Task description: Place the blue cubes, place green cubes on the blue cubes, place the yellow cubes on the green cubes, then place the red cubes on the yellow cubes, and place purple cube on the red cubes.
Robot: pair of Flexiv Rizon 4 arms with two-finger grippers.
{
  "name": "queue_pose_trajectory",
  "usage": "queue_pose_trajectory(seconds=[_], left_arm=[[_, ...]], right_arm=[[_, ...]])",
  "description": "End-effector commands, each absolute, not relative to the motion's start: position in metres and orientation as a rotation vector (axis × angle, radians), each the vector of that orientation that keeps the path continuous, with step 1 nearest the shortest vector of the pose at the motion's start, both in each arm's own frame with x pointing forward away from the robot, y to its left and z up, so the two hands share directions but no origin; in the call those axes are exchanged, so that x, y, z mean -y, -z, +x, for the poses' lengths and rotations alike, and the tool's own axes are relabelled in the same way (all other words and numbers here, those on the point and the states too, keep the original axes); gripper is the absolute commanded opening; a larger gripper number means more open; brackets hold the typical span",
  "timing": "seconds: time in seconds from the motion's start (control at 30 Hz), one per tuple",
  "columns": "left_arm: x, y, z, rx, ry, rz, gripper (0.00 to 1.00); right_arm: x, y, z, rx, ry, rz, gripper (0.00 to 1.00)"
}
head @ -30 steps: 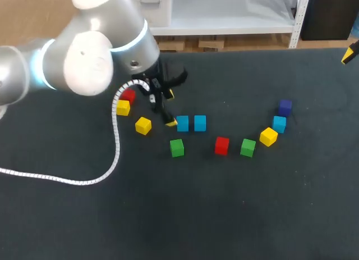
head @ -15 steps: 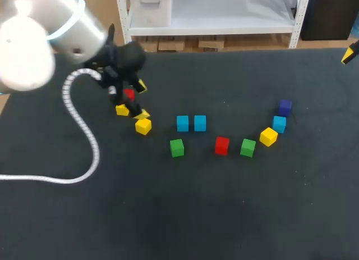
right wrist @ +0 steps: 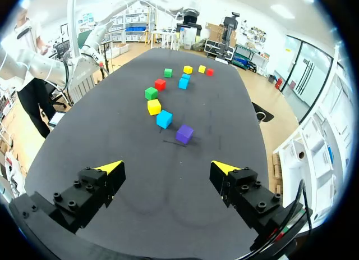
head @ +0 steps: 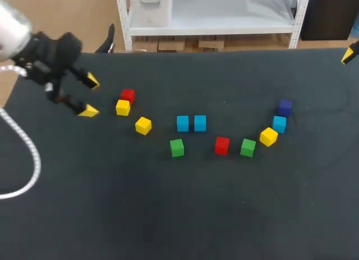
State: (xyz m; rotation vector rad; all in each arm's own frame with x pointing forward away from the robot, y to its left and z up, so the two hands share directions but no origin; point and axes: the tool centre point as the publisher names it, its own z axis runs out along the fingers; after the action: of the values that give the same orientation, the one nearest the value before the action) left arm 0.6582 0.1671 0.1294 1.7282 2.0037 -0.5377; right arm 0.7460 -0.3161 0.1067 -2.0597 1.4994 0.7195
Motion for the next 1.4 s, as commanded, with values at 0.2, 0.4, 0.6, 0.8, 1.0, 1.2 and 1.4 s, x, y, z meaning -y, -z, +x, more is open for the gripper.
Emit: queue_pose_trajectory(seconds=[0.2,0.4,0.6,0.8,1.0,1.2,1.4], left_arm=[[-0.201,-0.139,0.652,-1.912,0.588,1.725,1.0],[-0.214,-0.138,0.651,-1.885,0.604,1.703,1.0],[-0.219,-0.136,0.651,-1.858,0.594,1.739,1.0],[-0.22,-0.135,0.651,-1.848,0.598,1.75,1.0],[-0.22,-0.135,0.651,-1.848,0.598,1.75,1.0],[-0.22,-0.135,0.651,-1.848,0.598,1.75,1.0],[-0.22,-0.135,0.651,-1.848,0.598,1.75,1.0]], right_arm=[[0.316,-0.107,0.746,-1.499,-0.719,-2.059,1.0],[0.316,-0.107,0.746,-1.499,-0.719,-2.059,1.0],[0.316,-0.107,0.746,-1.499,-0.719,-2.059,1.0],[0.316,-0.107,0.746,-1.499,-0.719,-2.059,1.0],[0.316,-0.107,0.746,-1.499,-0.719,-2.059,1.0],[0.325,-0.124,0.769,-1.4,-0.69,-2.204,1.0],[0.299,-0.141,0.789,-1.031,-0.742,-2.5,1.0]])
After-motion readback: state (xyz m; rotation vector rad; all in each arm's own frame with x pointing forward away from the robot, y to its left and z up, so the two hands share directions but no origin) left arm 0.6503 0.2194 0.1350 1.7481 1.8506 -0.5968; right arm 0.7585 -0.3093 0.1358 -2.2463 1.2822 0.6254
